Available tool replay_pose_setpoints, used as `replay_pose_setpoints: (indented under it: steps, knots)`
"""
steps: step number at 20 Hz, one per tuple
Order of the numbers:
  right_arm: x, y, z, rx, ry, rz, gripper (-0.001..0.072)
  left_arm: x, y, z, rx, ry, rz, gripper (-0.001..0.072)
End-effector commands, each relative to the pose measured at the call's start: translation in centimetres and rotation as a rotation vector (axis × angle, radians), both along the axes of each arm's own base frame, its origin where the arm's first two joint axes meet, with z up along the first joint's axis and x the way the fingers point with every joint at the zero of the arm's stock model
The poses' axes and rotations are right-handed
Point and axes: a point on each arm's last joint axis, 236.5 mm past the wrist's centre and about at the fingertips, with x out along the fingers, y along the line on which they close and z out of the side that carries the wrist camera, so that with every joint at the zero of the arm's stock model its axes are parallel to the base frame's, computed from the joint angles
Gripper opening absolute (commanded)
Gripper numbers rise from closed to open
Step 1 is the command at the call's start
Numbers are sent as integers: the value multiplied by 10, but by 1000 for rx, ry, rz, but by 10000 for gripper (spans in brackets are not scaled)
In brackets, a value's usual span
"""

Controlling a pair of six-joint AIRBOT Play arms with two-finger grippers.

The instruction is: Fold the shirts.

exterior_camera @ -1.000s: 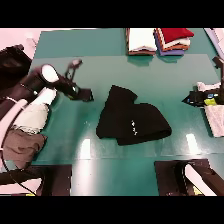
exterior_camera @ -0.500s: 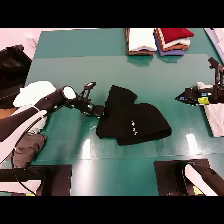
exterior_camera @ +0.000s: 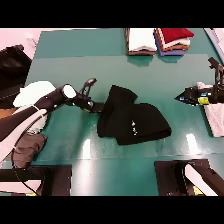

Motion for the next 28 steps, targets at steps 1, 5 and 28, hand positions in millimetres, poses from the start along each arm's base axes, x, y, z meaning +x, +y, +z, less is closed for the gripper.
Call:
replay_pose_setpoints:
  steps: [1, 5, 28]
  knots:
    - [-10, -11, -13, -63, 47, 14, 20, 44, 32, 51, 10, -141, 48, 22]
    - [-27, -6, -60, -45, 152, 12, 389, 76, 69, 113, -12, -277, 133, 22]
    - [92, 116, -18, -82, -135, 402, 16, 71, 85, 229, 5, -533, 104, 22]
